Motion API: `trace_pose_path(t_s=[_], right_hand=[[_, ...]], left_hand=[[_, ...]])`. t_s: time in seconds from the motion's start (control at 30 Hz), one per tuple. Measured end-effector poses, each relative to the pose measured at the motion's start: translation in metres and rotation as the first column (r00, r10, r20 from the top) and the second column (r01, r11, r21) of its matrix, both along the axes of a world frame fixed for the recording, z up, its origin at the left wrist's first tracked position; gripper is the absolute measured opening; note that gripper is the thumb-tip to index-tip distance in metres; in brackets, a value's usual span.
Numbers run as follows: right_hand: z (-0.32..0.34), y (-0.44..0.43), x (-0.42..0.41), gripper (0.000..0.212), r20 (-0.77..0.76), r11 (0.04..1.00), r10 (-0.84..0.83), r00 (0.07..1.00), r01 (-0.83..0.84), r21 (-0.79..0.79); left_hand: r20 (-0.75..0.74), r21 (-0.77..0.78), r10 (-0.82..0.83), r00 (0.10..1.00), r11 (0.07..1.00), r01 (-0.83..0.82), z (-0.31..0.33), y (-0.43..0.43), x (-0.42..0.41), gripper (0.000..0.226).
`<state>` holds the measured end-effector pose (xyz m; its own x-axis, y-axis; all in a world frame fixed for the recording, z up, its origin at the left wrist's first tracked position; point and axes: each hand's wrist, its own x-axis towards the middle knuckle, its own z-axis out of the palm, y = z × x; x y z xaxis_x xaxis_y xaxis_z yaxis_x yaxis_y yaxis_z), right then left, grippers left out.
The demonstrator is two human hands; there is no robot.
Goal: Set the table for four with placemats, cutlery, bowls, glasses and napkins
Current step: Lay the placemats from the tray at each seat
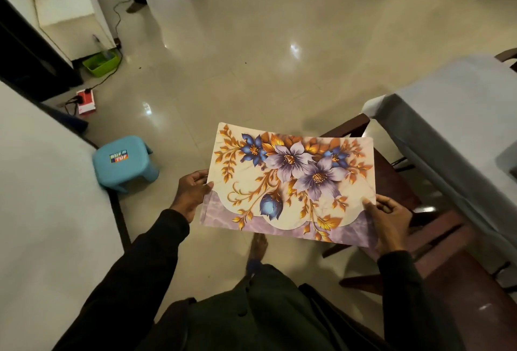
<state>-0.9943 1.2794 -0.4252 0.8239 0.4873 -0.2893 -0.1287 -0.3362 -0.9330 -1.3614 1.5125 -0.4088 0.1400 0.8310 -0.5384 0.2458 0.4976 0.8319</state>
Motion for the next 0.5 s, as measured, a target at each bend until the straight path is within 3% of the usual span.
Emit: trace_pose_path(t_s=[0.5], right_hand=[[0.007,0.198,0.059,0.029,-0.047,0.956,-0.286,0.957,0.282,-0.083]], left_hand=[[0.011,-0.022,-0.282,0.959,0.959,0.282,-0.001,0.279,0.124,0.028]])
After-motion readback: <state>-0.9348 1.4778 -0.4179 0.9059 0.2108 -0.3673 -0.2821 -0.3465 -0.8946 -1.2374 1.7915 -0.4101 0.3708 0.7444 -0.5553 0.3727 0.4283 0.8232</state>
